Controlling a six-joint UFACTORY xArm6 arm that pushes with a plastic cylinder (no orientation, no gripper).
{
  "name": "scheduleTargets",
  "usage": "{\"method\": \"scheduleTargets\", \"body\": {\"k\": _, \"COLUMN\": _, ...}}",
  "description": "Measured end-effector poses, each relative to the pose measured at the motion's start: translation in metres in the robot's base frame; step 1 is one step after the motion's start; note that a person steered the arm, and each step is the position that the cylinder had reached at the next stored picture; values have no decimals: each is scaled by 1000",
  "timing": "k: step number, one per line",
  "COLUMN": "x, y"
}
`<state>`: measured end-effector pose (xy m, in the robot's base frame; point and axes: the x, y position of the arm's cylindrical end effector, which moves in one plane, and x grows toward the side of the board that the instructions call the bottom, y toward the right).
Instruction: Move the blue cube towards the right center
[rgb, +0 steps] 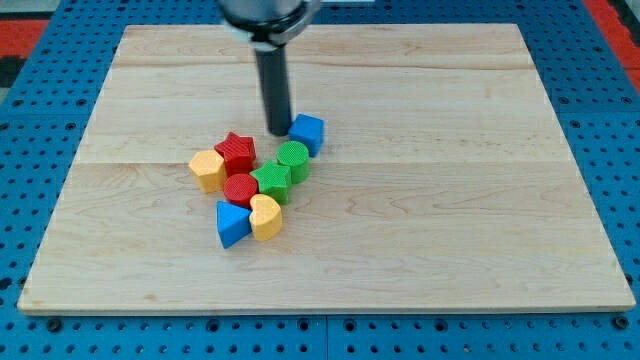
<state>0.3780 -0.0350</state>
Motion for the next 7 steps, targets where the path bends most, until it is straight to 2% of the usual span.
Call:
{"method": "scheduleTargets", "body": {"k": 1, "x": 11, "y": 19}}
{"method": "scheduleTargets", "body": {"k": 2, "x": 14, "y": -32}}
{"method": "scheduleTargets", "body": {"k": 3, "x": 19, "y": -49}}
{"method": "scheduleTargets", "body": {"k": 4, "x": 18, "y": 29}}
{"method": "scheduleTargets", "body": {"k": 5, "x": 33, "y": 41}}
{"method": "scheduleTargets", "body": {"k": 6, "x": 53, "y": 27}}
{"method": "scheduleTargets", "body": {"k": 7, "x": 66, "y": 85}}
